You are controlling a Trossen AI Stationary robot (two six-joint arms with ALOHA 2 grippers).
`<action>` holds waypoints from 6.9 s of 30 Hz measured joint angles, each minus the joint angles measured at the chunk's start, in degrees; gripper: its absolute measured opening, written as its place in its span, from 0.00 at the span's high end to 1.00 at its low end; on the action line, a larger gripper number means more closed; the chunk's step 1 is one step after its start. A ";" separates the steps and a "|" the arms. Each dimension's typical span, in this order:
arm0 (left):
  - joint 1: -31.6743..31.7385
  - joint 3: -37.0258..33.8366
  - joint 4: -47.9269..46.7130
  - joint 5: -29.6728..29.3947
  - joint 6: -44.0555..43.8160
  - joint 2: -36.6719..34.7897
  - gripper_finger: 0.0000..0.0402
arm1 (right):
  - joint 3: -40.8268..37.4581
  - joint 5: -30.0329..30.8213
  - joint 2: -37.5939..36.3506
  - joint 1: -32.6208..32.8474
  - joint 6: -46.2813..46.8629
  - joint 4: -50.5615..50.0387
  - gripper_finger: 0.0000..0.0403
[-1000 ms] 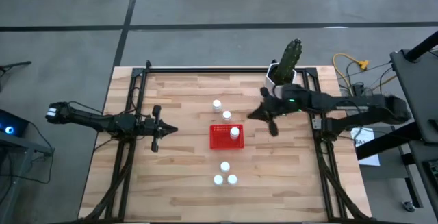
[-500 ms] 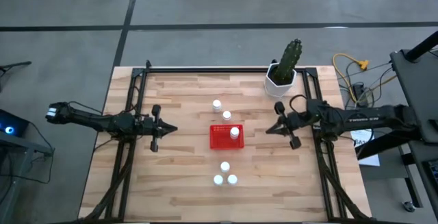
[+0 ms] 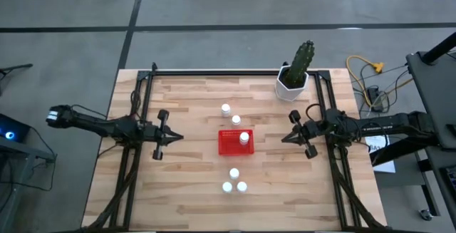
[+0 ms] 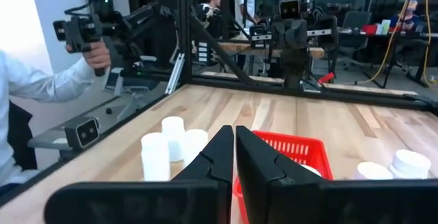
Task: Pick and place pill bottles into a basket
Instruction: Put the white pill bottle into the red basket
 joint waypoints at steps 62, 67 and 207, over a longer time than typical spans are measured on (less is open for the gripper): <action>29.05 50.02 -30.96 10.77 9.32 64.18 0.38 | 0.00 -0.22 0.15 0.00 1.59 -6.43 0.98; 29.06 53.56 -31.04 11.05 11.20 67.28 0.38 | 0.00 -0.20 0.15 -0.02 1.63 -6.48 0.98; 19.02 66.41 -37.66 22.93 12.47 79.47 0.65 | -0.26 0.04 0.15 -0.02 1.15 -10.32 0.98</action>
